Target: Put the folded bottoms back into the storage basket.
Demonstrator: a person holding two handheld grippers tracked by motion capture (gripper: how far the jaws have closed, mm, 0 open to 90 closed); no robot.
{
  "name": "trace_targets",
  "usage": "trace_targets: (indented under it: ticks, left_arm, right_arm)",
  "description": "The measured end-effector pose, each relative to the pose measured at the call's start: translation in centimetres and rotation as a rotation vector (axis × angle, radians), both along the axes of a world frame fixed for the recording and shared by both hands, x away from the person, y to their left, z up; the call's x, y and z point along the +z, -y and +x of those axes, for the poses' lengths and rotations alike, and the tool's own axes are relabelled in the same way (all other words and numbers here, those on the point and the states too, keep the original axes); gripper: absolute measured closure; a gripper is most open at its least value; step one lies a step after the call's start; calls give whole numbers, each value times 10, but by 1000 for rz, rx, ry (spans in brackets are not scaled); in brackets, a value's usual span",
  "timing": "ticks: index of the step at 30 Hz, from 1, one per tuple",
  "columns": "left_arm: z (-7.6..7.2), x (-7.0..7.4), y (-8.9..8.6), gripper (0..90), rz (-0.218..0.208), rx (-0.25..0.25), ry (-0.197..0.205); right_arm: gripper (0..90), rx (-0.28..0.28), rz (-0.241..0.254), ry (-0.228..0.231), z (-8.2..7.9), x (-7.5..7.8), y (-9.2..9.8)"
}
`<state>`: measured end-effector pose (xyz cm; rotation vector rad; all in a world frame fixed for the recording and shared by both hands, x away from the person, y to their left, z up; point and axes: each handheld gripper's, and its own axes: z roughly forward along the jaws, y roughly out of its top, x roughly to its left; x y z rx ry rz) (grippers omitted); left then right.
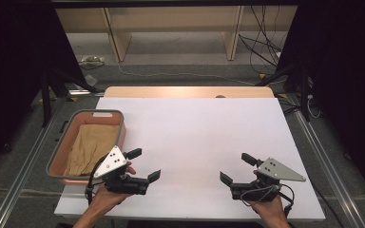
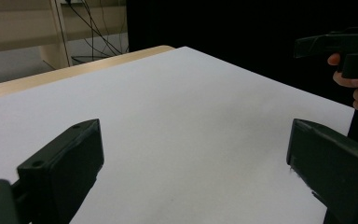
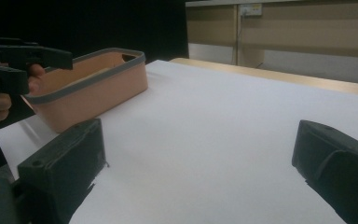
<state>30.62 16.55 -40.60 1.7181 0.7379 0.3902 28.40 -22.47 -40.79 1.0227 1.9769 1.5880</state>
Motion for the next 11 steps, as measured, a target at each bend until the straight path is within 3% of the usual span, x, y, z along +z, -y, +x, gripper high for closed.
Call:
trace_targets:
  ticks: [11]
  left_arm:
    - [2,0,-1,37,-7,6,-5]
  right_arm:
    - [30,-11,14,1,3,2,2]
